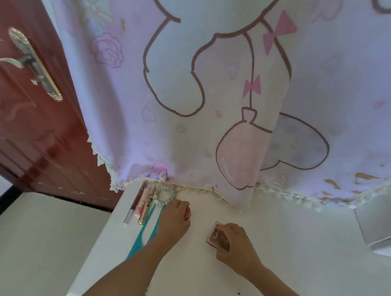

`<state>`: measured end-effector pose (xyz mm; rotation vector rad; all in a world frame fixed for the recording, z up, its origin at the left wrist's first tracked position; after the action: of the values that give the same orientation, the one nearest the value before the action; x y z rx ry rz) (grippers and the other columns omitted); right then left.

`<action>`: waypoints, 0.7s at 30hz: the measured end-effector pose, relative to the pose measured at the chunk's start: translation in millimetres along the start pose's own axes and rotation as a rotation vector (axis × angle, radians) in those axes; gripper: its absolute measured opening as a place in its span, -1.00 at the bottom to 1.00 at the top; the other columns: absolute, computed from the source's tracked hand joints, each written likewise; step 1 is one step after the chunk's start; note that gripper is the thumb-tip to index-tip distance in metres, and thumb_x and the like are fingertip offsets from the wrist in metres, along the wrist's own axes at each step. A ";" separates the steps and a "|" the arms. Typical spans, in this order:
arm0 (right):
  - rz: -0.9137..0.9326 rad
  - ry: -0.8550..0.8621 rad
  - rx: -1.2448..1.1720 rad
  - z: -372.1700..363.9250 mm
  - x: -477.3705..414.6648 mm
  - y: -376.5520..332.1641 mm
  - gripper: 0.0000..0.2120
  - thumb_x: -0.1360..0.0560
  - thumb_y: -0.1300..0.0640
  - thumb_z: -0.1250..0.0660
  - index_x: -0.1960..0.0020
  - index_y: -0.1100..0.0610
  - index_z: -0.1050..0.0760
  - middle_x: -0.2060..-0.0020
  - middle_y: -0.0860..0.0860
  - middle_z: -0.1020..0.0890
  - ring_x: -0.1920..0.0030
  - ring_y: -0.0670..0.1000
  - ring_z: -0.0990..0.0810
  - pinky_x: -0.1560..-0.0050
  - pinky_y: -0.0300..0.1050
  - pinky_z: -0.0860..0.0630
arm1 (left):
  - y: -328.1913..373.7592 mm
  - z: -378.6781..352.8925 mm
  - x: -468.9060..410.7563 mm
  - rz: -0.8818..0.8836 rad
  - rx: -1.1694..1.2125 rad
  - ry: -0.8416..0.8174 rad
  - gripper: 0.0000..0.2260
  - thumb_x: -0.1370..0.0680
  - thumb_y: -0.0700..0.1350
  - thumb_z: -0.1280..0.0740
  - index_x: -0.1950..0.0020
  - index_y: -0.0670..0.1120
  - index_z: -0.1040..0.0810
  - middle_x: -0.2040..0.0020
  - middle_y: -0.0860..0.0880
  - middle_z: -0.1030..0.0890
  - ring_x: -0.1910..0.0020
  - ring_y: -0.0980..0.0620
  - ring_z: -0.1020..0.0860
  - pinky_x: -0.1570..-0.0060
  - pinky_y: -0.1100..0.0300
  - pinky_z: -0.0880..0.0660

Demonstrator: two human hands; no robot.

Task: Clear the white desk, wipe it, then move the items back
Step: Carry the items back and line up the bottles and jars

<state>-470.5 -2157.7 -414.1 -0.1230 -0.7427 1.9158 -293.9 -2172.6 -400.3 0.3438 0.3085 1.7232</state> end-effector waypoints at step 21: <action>-0.004 0.028 0.111 -11.2 -87.3 -29.7 -0.50 -0.37 0.17 -0.32 -0.30 0.12 -0.33 -0.26 0.08 -0.36 -0.26 0.10 -0.27 -0.25 -0.18 -0.22 | -70.3 10.3 76.1 0.182 -0.143 0.020 -0.54 -0.51 0.08 -0.04 -0.05 -0.16 -0.62 -0.09 -0.20 -0.62 -0.02 -0.26 -0.60 0.09 -0.15 -0.54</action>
<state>-402.1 -2219.1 -427.6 -0.0793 -0.6154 1.9429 -239.0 -2085.3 -414.0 0.2561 0.1708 1.9168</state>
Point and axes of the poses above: each hand's wrist, its own x-axis away from the middle knuckle, its own z-axis out of the back of the hand, y = z × x, the point moved 7 cm from there along -x, towards the middle knuckle
